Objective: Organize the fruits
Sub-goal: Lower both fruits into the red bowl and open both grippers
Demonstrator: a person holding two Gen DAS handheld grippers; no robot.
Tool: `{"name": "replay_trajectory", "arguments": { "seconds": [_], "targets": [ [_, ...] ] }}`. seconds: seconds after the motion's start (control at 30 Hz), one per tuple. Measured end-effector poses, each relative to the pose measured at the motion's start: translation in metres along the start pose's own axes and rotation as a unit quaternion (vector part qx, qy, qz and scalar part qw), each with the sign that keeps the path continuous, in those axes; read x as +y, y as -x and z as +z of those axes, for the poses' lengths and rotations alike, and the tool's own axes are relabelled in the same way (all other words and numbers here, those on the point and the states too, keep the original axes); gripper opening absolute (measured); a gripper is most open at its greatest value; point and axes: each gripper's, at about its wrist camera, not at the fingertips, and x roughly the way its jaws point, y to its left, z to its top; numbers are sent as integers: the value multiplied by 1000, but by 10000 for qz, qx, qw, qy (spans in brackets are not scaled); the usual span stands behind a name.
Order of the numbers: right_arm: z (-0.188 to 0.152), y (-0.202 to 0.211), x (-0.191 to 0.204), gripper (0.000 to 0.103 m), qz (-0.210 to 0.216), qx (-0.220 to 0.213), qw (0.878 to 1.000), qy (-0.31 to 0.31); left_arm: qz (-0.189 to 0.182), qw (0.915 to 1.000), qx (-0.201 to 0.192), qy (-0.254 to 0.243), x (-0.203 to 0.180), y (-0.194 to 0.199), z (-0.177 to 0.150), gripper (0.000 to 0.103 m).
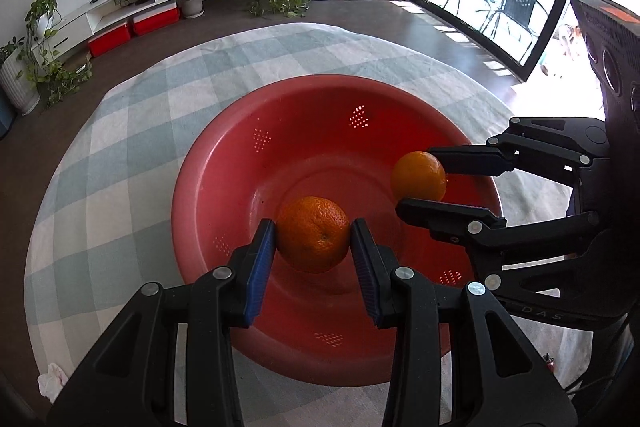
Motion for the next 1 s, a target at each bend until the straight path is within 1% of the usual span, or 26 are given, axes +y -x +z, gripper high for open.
{"name": "replay_trajectory", "arguments": {
  "seconds": [0.1,0.3,0.4,0.7,0.8,0.87,0.93,0.97,1.0],
  "targets": [
    [0,-7,2,40,13,128,9999,96,29,10000,72,-45,1,-9,-1,36],
    [2,-14,2,40,-76,200,9995,243,31,9998,113,-158,0,-12,3,37],
    [3,-15,5,41,-173,202,9990,358,31,9998,124,-170,1,-13,3,37],
    [2,-16,8,41,-288,185,9981,509,101,9996,146,-209,-2,-14,2,38],
    [1,-15,9,41,-343,180,9978,544,115,9998,68,-177,-1,-12,3,46],
    [1,-15,9,41,-368,173,9975,577,113,9998,9,-140,1,-10,4,54],
    [1,-15,9,42,-371,181,9974,589,104,9999,-21,-91,3,-7,4,57],
    [1,-14,8,47,-412,173,9974,565,101,9999,-52,-60,4,-5,4,59],
    [1,-13,7,48,-370,155,9977,543,12,10000,-86,-11,5,-3,4,61]
  ]
}}
